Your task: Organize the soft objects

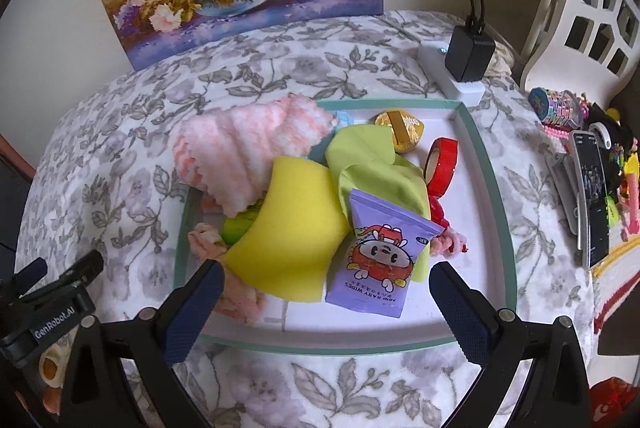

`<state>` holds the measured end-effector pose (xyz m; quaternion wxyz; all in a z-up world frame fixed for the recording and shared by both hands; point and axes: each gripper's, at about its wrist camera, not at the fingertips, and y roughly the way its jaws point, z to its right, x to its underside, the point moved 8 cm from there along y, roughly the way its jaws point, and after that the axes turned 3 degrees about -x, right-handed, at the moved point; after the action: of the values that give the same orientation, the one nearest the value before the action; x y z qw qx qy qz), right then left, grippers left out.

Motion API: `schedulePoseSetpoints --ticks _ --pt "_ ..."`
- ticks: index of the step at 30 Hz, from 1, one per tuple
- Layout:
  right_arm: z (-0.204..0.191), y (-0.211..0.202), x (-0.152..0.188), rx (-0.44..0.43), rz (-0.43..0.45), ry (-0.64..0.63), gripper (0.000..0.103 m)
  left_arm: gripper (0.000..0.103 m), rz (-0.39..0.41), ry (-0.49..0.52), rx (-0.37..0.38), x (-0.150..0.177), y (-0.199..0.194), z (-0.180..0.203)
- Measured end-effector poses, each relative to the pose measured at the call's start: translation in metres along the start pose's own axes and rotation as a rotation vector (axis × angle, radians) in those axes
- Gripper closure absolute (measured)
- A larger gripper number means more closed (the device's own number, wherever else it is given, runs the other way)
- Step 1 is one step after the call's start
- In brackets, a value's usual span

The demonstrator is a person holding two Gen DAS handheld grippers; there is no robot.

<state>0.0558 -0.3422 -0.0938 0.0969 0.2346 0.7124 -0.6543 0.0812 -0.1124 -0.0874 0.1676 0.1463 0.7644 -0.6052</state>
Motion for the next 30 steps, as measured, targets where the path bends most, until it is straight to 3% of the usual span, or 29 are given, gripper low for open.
schedulePoseSetpoints --ticks 12,30 --pt "-0.017 -0.015 0.018 -0.007 0.029 -0.036 0.0 0.005 0.071 0.011 -0.01 0.013 -0.025 -0.012" --pt "-0.017 -0.026 0.027 0.013 0.057 -0.034 0.0 0.005 0.058 -0.018 0.02 0.023 -0.026 -0.023"
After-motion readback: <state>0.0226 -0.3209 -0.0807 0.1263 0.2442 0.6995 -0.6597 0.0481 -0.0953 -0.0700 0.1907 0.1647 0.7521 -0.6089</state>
